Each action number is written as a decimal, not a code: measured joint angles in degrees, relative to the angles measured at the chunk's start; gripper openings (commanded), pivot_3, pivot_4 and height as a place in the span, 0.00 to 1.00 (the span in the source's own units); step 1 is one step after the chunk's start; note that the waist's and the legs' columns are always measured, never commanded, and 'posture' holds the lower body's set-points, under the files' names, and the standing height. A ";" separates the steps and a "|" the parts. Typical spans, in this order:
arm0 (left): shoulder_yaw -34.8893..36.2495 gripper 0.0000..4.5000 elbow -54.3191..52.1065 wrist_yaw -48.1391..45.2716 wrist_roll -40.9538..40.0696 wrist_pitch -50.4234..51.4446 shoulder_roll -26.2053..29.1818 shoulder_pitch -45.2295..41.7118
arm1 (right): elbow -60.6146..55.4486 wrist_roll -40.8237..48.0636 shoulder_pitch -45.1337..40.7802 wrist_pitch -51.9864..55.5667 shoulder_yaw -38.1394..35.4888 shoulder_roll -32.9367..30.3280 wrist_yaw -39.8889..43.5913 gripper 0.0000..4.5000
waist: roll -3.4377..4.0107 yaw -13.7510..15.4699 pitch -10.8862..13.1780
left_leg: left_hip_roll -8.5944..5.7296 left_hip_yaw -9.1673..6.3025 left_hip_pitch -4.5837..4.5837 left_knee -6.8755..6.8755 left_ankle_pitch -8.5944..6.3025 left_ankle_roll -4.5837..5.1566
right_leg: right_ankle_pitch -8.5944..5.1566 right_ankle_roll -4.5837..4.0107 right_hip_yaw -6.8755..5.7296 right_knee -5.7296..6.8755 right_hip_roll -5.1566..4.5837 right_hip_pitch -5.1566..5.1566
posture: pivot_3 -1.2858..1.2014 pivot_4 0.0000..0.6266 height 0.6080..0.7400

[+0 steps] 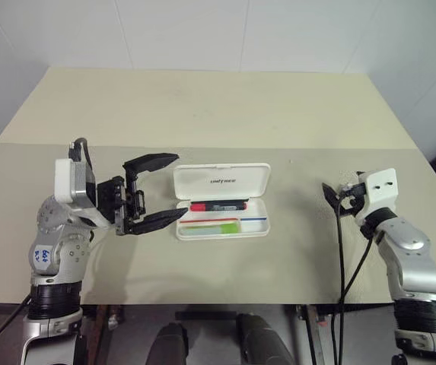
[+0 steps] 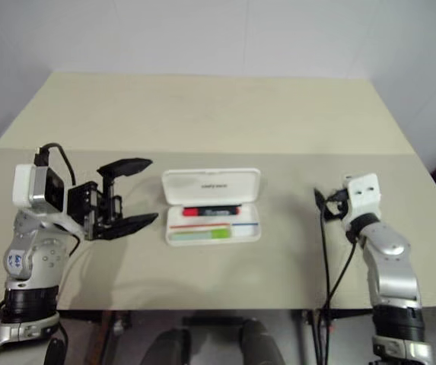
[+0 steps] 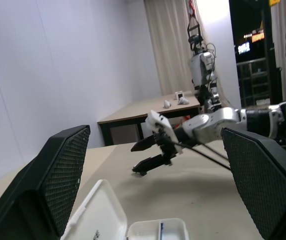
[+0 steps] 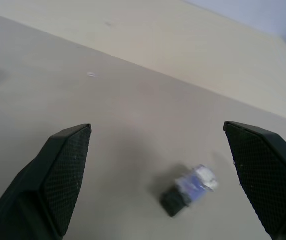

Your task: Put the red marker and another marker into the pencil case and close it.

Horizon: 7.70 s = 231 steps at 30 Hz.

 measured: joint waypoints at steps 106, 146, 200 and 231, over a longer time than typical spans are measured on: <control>15.43 1.00 6.59 -12.68 -1.67 0.73 15.25 15.55 | -9.82 2.59 -18.51 8.37 32.34 -12.13 51.92 0.99 | 0.07 -1.34 0.11 | 0.18 -0.04 -0.23 -0.79 -0.06 -0.14 | -0.26 -0.48 -0.45 0.00 -0.20 -0.75 | 0.52 0.24 1.00; 7.72 1.00 34.82 -0.21 15.08 -9.83 13.09 -9.76 | -28.20 22.61 -2.53 21.33 2.15 -14.39 32.98 0.99 | 0.04 -0.84 0.10 | 0.07 -0.07 -0.57 -0.06 -0.05 -0.12 | -0.15 -0.27 -0.45 0.32 -0.10 -0.80 | 0.52 0.24 1.00; -5.31 0.01 83.54 -6.16 40.91 -14.78 -4.68 -45.83 | -32.66 33.84 15.40 10.51 -11.20 -15.36 34.58 1.00 | 0.00 1.90 0.11 | -0.03 -0.17 -0.91 0.59 0.03 -0.02 | -0.06 -0.11 -0.44 0.93 0.07 -1.01 | 0.52 0.24 1.00; -21.63 0.01 61.11 -15.22 42.93 -17.22 -6.39 -34.72 | -31.31 33.02 15.58 9.20 -11.07 -16.21 35.05 1.00 | 0.03 1.92 0.08 | -0.03 -0.20 -0.72 0.77 0.03 -0.01 | -0.04 -0.08 -0.40 0.99 0.07 -0.74 | 0.52 0.24 1.00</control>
